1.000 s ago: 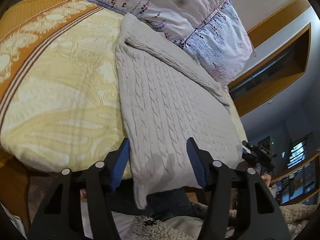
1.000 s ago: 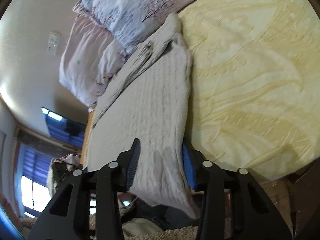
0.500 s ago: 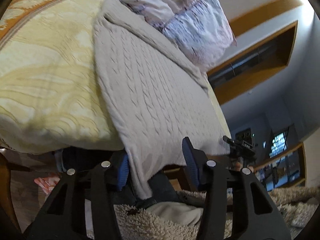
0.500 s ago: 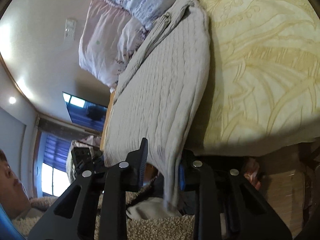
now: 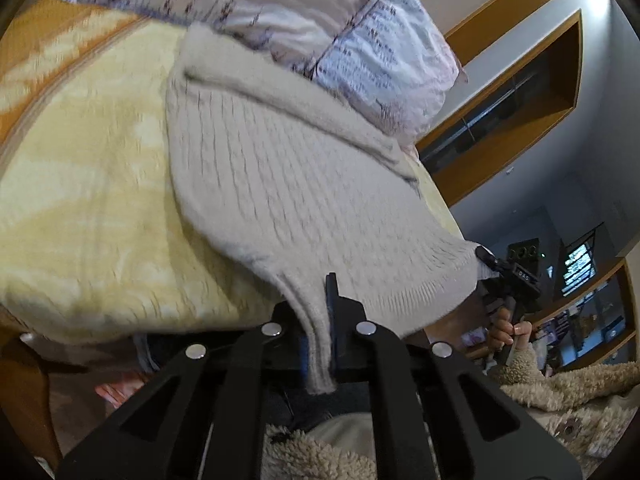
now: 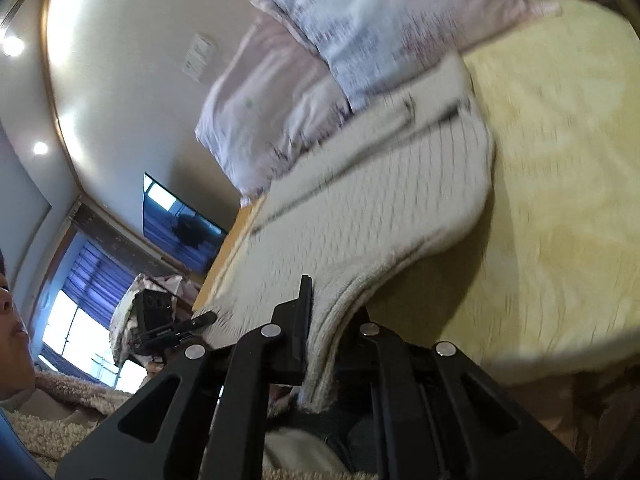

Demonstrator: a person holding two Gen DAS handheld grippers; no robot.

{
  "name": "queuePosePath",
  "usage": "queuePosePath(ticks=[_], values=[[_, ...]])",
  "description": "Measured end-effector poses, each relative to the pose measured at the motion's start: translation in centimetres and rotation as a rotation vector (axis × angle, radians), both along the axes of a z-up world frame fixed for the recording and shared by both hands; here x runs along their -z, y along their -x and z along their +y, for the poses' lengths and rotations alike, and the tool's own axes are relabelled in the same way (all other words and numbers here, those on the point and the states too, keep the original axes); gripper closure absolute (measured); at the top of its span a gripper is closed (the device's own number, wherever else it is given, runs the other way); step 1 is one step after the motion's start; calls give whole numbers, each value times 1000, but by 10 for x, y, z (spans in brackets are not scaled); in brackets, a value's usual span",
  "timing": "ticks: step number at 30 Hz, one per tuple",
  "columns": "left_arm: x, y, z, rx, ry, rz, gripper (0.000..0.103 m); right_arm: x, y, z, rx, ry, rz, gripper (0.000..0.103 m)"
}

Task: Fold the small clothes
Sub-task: 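Lift the hem with both grippers and fold it toward the collar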

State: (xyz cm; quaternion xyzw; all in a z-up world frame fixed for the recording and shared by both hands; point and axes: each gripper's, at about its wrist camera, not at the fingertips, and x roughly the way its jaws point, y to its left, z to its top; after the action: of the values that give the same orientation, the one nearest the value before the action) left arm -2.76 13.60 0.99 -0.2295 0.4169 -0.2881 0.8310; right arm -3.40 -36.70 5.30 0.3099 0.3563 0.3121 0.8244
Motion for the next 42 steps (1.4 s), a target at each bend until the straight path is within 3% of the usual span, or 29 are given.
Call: queuePosePath(ticks=[7,18,32,42], values=[[-34,-29,18,-115,-38,-97,97,-31,-12,1,71,104,-134,95],[-74,-84,4,-192,-202,-217,97,-61,-46,13,188,271,-297,95],[-107,-160,-12,-224,-280,-276,97,-81,-101,22,259,360,-335,95],[-101,-212,-9,-277,-278,-245,97,-83,-156,31,286,391,-332,95]])
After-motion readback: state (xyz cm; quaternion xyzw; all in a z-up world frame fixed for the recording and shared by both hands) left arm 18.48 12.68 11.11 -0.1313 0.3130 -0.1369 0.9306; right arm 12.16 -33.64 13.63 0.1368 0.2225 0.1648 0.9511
